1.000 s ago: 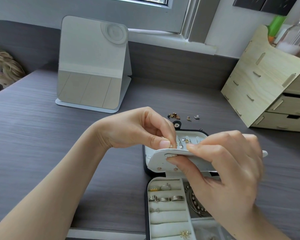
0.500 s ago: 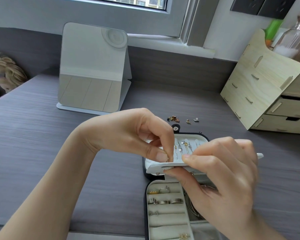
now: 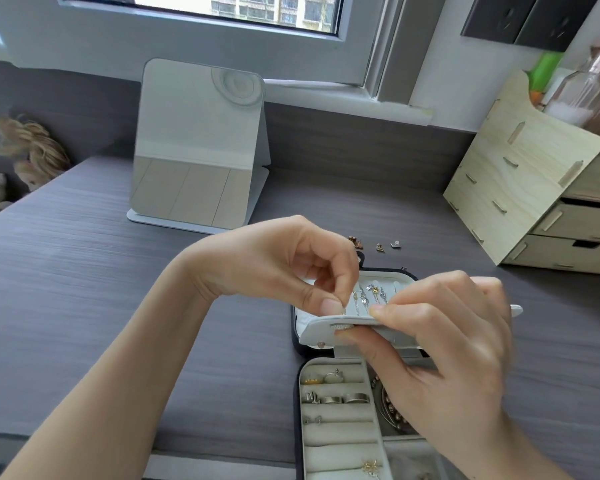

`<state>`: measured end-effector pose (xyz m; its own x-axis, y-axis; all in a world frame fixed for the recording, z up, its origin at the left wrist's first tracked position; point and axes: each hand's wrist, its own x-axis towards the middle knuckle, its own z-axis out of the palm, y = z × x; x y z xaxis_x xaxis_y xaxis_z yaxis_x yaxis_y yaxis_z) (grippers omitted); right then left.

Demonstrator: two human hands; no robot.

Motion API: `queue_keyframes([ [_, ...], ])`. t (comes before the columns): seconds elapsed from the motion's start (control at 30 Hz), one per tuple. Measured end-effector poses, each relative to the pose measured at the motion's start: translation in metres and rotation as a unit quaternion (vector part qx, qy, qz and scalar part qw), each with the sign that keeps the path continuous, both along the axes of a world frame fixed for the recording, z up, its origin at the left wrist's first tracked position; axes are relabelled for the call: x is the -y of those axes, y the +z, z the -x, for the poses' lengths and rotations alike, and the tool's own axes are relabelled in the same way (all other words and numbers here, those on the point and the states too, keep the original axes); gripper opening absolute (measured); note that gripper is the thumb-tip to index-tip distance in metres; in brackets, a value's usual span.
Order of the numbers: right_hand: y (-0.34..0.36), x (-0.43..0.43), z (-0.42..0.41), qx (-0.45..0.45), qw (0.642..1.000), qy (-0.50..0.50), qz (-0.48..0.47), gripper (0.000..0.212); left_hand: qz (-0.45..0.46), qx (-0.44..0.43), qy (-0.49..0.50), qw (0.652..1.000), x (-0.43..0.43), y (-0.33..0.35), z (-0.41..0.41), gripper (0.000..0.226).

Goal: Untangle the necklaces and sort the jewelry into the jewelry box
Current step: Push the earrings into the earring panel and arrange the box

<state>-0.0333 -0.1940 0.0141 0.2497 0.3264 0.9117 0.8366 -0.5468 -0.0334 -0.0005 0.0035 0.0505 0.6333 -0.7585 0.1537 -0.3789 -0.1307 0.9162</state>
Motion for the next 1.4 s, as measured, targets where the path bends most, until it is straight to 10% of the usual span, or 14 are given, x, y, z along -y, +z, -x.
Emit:
queue_keyframes([
  [0.73, 0.001, 0.001, 0.000, 0.009, 1.000, 0.000, 0.006, 0.024, 0.047, -0.113, -0.040, 0.992, 0.005, -0.009, -0.001, 0.007],
  [1.4, 0.030, 0.014, -0.008, -0.123, 0.992, -0.040, 0.007, 0.034, 0.086, -0.008, 0.053, 0.995, -0.004, 0.004, 0.004, 0.018],
])
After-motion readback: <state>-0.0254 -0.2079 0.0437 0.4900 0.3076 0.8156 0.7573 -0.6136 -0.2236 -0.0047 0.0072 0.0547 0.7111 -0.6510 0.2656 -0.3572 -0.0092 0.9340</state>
